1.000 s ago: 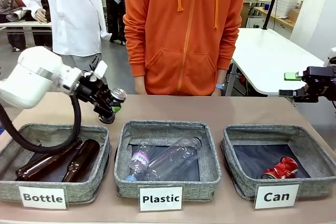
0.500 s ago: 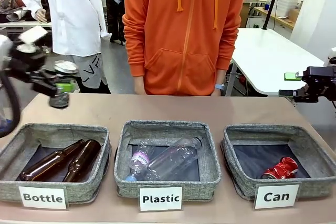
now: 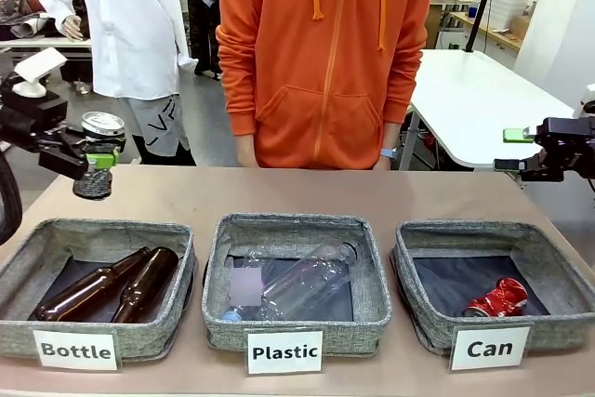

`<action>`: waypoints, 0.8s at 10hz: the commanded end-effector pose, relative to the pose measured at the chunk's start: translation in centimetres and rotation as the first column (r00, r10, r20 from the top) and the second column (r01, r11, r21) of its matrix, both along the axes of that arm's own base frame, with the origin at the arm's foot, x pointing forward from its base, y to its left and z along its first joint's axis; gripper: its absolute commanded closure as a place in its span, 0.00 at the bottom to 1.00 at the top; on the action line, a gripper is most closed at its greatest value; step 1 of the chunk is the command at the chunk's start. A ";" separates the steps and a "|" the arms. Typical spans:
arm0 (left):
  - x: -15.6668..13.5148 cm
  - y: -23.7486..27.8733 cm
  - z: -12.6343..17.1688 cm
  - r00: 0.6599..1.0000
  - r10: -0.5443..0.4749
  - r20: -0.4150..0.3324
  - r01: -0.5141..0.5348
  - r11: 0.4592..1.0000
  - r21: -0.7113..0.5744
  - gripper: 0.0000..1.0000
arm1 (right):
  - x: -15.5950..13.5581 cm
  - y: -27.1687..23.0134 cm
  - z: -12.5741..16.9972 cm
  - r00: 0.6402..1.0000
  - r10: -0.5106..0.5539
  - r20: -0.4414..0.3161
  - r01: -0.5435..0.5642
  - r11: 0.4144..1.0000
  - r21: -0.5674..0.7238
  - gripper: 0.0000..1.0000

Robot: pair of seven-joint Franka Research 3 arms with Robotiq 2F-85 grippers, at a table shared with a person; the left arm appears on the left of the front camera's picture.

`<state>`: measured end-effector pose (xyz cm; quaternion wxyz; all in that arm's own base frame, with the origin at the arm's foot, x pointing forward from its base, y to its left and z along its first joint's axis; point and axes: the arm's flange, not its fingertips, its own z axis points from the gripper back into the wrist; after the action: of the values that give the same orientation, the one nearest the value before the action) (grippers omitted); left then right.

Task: Sort the can waste into the basket.
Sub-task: Pick up the can waste from the table and place it in the right Fabric basket.

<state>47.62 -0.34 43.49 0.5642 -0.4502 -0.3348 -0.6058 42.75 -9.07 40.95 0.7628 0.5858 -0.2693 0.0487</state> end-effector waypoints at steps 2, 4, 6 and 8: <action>0.4 -0.1 0.6 1.000 0.010 -0.006 -0.010 1.000 -0.006 1.00 | 0.0 0.0 0.2 1.000 -0.001 0.024 0.001 1.000 -0.005 0.00; -0.9 -7.8 2.7 0.988 -0.133 0.074 0.130 0.990 0.046 0.96 | -1.3 -3.5 2.9 0.987 -0.160 -0.008 0.160 0.987 -0.032 0.00; -3.0 -21.5 7.7 0.924 -0.307 0.227 0.289 0.951 0.113 0.96 | -5.3 -7.1 5.5 0.949 -0.310 -0.055 0.294 0.937 -0.190 0.00; -4.0 -34.1 10.8 0.885 -0.380 0.267 0.338 0.921 0.193 0.96 | -12.2 -10.0 5.1 0.945 -0.317 -0.076 0.290 0.923 -0.254 0.00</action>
<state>39.95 -31.36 54.45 0.4114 -0.3832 -0.2918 -0.7738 34.07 -19.91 46.38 0.8296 0.4419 -0.3349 -0.0647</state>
